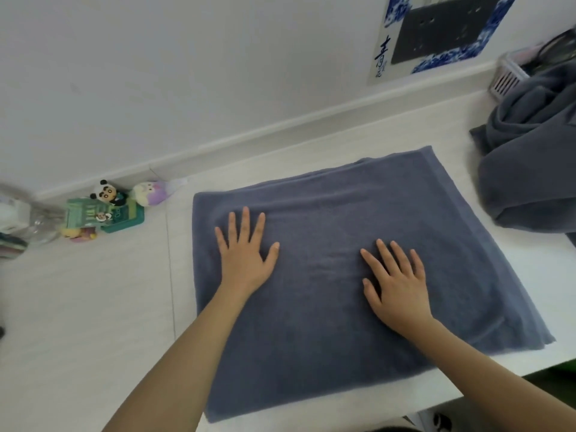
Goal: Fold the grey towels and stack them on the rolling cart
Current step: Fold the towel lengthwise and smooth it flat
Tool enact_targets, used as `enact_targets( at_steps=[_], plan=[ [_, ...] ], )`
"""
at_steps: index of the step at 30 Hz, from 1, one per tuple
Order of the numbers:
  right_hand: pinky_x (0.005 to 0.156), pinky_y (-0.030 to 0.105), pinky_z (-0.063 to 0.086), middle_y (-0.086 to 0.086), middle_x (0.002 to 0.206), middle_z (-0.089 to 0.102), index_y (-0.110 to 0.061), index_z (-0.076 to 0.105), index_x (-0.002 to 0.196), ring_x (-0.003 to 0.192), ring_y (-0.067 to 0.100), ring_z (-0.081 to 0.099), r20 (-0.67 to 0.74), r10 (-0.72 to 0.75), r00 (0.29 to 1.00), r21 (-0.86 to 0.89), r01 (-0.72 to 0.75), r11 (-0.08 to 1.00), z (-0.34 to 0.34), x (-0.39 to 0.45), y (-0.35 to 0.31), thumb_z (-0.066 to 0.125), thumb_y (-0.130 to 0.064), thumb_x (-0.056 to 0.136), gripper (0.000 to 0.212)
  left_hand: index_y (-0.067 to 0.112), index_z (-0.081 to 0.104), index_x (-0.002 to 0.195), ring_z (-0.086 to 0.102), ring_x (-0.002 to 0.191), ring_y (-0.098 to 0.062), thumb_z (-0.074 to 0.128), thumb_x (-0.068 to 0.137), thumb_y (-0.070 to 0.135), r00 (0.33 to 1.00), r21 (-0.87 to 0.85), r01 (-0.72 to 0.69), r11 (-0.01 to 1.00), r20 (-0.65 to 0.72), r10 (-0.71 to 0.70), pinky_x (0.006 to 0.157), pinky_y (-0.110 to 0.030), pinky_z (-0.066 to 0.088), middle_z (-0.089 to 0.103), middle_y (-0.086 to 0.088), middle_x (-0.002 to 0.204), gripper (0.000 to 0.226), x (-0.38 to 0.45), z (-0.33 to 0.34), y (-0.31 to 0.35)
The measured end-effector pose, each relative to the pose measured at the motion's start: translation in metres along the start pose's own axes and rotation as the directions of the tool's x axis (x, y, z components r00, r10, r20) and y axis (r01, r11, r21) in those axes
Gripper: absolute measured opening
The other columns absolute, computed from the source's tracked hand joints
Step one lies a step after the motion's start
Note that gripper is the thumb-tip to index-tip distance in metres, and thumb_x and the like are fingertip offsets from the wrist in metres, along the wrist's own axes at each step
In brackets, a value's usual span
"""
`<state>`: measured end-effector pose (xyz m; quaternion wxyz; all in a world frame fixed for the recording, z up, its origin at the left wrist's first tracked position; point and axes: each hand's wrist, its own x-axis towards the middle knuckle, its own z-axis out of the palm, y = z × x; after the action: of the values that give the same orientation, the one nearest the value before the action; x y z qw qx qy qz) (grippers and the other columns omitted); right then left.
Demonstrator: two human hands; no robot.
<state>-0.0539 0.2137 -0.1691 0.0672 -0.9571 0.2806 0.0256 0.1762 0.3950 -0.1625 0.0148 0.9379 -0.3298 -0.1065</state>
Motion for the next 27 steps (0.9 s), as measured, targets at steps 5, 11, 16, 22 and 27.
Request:
enact_targets(
  at_steps=[5,11,16,22,27],
  plan=[
    [0.114,0.045,0.011,0.004,0.151,0.034,-0.028,0.035,0.144,0.14,0.027,0.027,0.031,-0.08,0.996,0.011,0.08,0.997,0.004,0.031,-0.039,0.027,-0.048,0.093,0.056,0.04,-0.008,0.148,-0.023,0.144,-0.024,0.002,0.084,0.067,0.973,0.047,-0.221,0.974,0.078,0.217,0.112,-0.056,-0.019,-0.018,0.006,0.158,0.071,0.004,0.01,0.019],
    [0.115,0.045,0.01,0.0,0.153,0.028,-0.032,0.025,0.147,0.143,0.025,0.02,0.048,-0.06,0.997,-0.031,0.061,0.998,0.012,0.031,-0.038,0.023,-0.051,0.094,0.057,0.036,-0.005,0.151,-0.017,0.145,-0.03,0.013,0.093,0.063,0.961,-0.011,0.255,0.967,0.11,-0.253,0.112,-0.061,-0.013,-0.017,0.0,0.159,0.066,0.049,-0.009,-0.047],
    [0.11,0.046,0.02,0.008,0.135,0.053,-0.022,0.051,0.135,0.127,0.031,0.045,-0.037,-0.051,0.998,0.016,0.052,0.999,0.001,0.049,-0.056,0.034,-0.045,0.088,0.055,0.029,-0.001,0.152,-0.02,0.145,-0.026,0.017,0.097,0.055,0.984,-0.029,-0.179,0.983,0.017,0.18,0.115,-0.051,-0.016,-0.021,-0.002,0.157,0.063,0.052,-0.013,0.009],
    [0.114,0.038,0.009,0.002,0.15,0.035,-0.027,0.033,0.144,0.14,0.025,0.03,0.045,-0.259,0.965,0.043,0.257,0.966,-0.001,0.128,-0.05,0.022,-0.044,0.096,0.052,0.04,-0.012,0.145,-0.02,0.145,-0.027,-0.003,0.083,0.063,0.976,0.054,-0.217,0.975,0.032,0.216,0.112,-0.056,-0.018,-0.021,0.005,0.155,0.067,0.062,0.009,0.028],
    [0.117,0.039,-0.007,-0.006,0.158,0.005,-0.039,0.007,0.148,0.146,0.019,-0.002,0.073,0.078,0.994,0.001,-0.078,0.997,-0.007,0.18,0.017,0.004,-0.055,0.091,0.059,0.042,-0.008,0.146,-0.017,0.145,-0.027,0.004,0.086,0.064,0.976,0.037,-0.217,0.975,-0.004,0.217,0.112,-0.058,-0.015,-0.014,0.005,0.158,0.065,0.061,0.011,0.027]
  ],
)
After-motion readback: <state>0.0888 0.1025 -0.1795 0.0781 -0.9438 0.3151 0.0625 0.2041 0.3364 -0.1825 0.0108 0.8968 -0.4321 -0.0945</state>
